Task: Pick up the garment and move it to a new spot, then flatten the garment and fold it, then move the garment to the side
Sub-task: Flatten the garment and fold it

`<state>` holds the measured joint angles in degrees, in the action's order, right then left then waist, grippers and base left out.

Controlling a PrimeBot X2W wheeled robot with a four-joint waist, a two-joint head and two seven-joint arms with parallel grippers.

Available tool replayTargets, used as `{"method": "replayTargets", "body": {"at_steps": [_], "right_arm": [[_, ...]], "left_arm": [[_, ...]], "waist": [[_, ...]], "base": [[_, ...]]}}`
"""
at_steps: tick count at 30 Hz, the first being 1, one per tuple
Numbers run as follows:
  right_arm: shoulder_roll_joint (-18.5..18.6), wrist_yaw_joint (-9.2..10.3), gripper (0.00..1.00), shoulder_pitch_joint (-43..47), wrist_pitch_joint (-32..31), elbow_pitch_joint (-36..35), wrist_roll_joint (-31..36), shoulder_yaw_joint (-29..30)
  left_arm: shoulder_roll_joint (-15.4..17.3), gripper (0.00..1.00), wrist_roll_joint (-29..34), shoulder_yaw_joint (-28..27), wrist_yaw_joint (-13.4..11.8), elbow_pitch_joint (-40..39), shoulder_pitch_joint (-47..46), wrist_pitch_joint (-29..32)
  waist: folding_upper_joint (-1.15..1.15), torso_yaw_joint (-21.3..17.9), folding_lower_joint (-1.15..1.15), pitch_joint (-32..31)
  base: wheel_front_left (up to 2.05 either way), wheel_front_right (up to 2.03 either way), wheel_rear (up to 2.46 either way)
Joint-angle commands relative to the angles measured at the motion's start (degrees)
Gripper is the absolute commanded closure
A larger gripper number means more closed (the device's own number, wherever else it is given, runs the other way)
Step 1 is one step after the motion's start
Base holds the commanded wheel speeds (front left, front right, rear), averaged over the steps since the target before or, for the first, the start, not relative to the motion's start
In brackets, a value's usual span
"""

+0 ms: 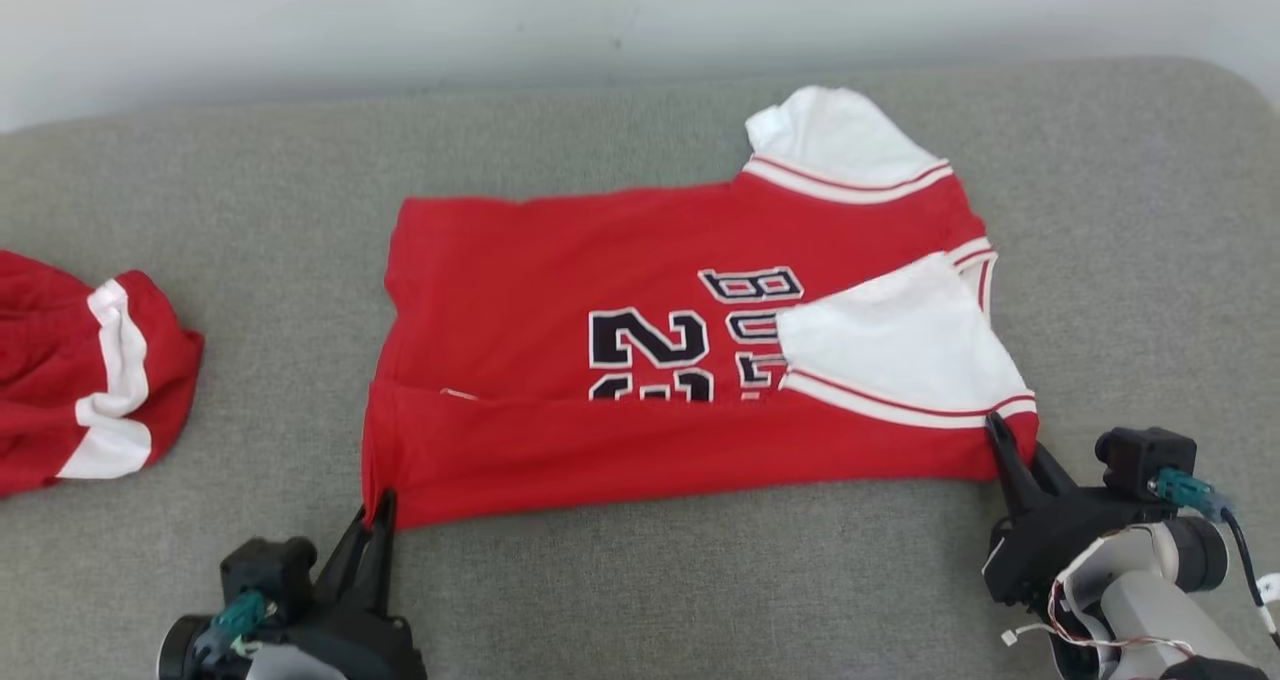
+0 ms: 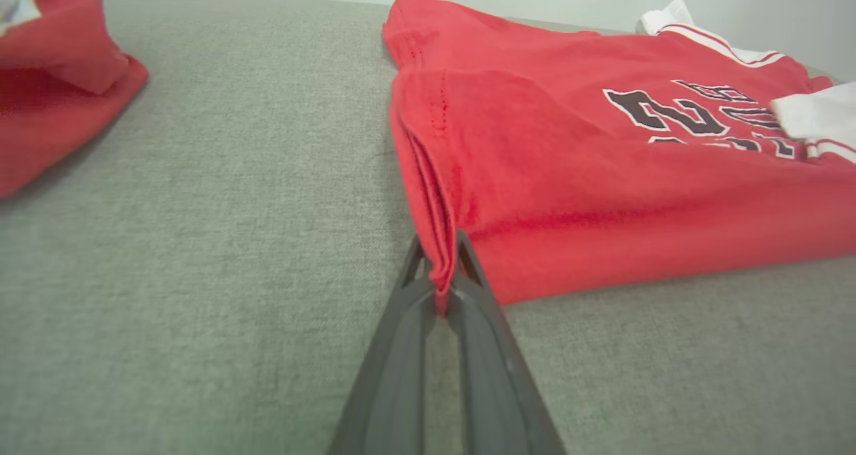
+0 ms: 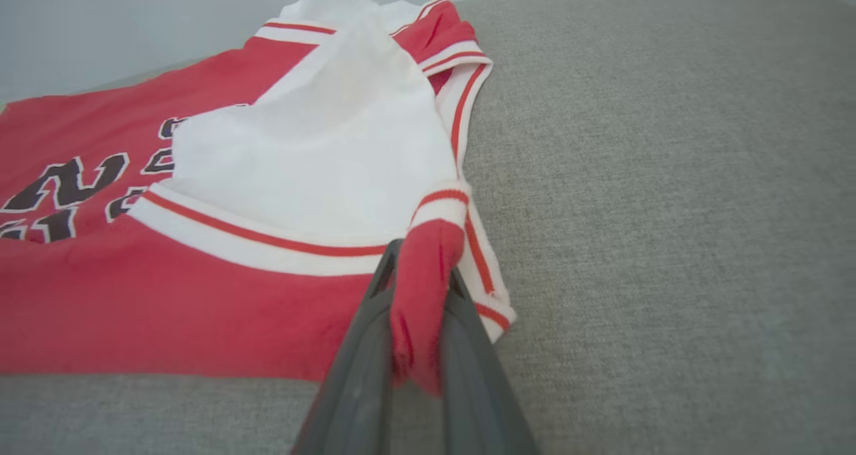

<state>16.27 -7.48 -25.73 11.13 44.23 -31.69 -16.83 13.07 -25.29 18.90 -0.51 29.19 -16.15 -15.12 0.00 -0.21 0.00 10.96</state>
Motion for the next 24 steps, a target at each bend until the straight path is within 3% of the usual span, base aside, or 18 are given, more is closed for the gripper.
{"method": "replayTargets", "body": {"at_steps": [1, 12, 18, 19, 20, 21, 22, 24], "right_arm": [[0.86, -0.01, 1.0, 1.89, 0.61, -0.93, -0.99, 0.09], [2.71, 0.06, 1.0, 16.23, -0.8, -11.07, -4.11, 3.22], [0.59, 0.06, 1.0, 24.37, -3.68, -17.63, -2.74, 7.45], [0.26, 0.06, 0.92, 25.12, -3.95, -18.47, -2.1, 8.14], [-0.24, 0.06, 0.67, 25.73, -4.34, -19.28, -1.58, 8.75], [-0.82, 0.06, 0.15, 26.14, -4.3, -20.14, -1.15, 9.43], [-1.27, 0.06, 0.0, 26.42, -4.44, -21.01, -0.52, 10.0], [-1.98, 0.06, 0.0, 26.38, -4.56, -22.8, 1.01, 11.05]], "left_arm": [[0.19, 1.0, 0.18, -1.02, -0.5, -1.28, 2.55, -0.02], [-0.62, 1.0, 1.17, -3.36, -2.22, -9.03, 14.97, -0.02], [-1.03, 1.0, 0.92, -3.34, -3.69, -11.58, 19.53, -0.03], [-1.04, 1.0, 0.91, -3.33, -3.76, -11.7, 19.77, -0.03], [-1.04, 0.9, 0.88, -3.43, -3.84, -11.88, 19.79, -0.03], [-1.02, 0.4, 1.06, -3.58, -3.91, -12.17, 19.73, -0.03], [-1.11, 0.05, 1.36, -3.8, -4.0, -12.54, 19.49, -0.03], [-1.38, 0.0, 1.84, -4.5, -4.21, -13.58, 18.98, -0.03]], "waist": [[0.0, -0.23, 0.0, -3.06], [0.0, 0.61, 0.0, -6.61], [0.0, 0.53, 0.0, -7.03], [0.0, 0.49, 0.0, -7.11], [0.0, 0.45, 0.0, -7.19], [0.0, 0.37, 0.0, -7.3], [0.0, 0.29, 0.0, -7.4], [0.0, 0.0, 0.0, -7.55]], "base": [[0.0, 0.0, 0.0], [0.0, 0.0, 0.0], [0.0, 0.0, 0.0], [0.0, 0.0, 0.0], [0.0, 0.0, 0.0], [0.0, 0.0, 0.0], [0.0, 0.0, 0.0], [0.0, 0.0, 0.0]]}}
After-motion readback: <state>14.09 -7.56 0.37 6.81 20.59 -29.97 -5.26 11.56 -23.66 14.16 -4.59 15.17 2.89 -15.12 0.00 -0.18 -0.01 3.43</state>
